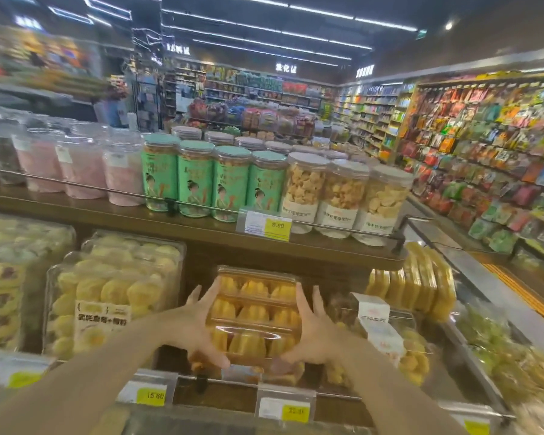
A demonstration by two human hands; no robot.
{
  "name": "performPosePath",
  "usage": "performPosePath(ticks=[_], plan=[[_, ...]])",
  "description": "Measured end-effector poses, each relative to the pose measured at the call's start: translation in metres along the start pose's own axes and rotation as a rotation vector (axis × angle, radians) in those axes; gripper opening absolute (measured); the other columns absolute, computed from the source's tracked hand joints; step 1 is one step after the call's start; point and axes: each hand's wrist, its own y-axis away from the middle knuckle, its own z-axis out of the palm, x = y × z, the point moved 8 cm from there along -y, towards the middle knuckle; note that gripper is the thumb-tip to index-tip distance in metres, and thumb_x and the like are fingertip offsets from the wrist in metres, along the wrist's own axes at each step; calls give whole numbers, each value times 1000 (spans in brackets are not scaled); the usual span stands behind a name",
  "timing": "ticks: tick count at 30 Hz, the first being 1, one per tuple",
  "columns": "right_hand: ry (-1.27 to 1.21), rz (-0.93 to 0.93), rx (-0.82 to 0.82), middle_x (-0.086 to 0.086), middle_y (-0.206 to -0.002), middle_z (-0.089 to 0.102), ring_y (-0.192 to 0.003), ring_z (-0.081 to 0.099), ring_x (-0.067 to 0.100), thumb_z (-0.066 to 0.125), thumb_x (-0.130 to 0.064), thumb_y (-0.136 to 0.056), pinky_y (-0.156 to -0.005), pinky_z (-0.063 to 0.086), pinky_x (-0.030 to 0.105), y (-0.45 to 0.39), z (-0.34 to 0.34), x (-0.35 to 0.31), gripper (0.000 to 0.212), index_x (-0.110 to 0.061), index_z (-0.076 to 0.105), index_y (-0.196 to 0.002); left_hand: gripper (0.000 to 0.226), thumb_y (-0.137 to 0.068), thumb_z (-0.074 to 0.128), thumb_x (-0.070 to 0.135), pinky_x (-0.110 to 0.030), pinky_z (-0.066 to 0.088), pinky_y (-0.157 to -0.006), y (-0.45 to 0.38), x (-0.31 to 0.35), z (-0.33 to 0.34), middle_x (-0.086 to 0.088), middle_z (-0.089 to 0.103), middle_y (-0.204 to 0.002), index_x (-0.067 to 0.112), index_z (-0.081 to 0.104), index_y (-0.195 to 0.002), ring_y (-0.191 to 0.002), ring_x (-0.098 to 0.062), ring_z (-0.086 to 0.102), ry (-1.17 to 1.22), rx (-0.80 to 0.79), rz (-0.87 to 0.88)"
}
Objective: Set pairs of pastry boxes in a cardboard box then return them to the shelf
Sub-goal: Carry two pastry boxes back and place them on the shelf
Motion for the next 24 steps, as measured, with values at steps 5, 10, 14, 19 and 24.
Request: performPosePath(ticks=[5, 10, 14, 19, 24], plan=[[-106, -23, -129, -16, -158, -40, -157, 3, 21, 91, -65, -51, -121, 28, 48, -17, 6, 2, 160, -52, -39, -142, 174, -28, 95, 71, -48, 25, -125, -11, -2, -4, 16, -22, -169, 59, -34, -145, -159, -19, 4, 3, -29, -11], [-128, -35, -121, -19, -161, -35, -157, -2, 22, 91, -67, -49, -123, 22, 49, -8, 3, -2, 157, -51, -31, -147, 167, -42, 99, 58, -48, 24, -126, -10, -1, -1, 16, -22, -169, 60, -30, -147, -159, -22, 5, 39, -26, -10], [-96, -54, -118, -20, -159, -37, -157, 2, 23, 90, -64, -52, -121, 29, 48, 1, 0, -4, 153, -54, -31, -146, 165, -49, 97, 58, -48, 17, -127, 0, 6, 0, 9, -35, -165, 55, -36, -146, -159, -23, -7, -32, -53, -29], [-114, -116, -13, -17, -165, -25, -157, -4, 18, 89, -65, -58, -125, 20, 47, 27, -30, 12, 145, -50, -19, -154, 164, -41, 89, 74, -51, 5, -129, 10, 38, -3, 10, -46, -159, 54, -38, -143, -155, -21, -25, -139, -3, 46], [-339, -90, 134, -15, -169, 4, -154, 18, 17, 91, -61, -58, -120, 34, 41, 61, -73, 64, 131, -48, 8, -158, 155, -44, 73, 89, -53, -6, -127, 3, 101, 9, 11, -33, -166, 48, -25, -155, -156, -21, -25, -214, 101, 152]])
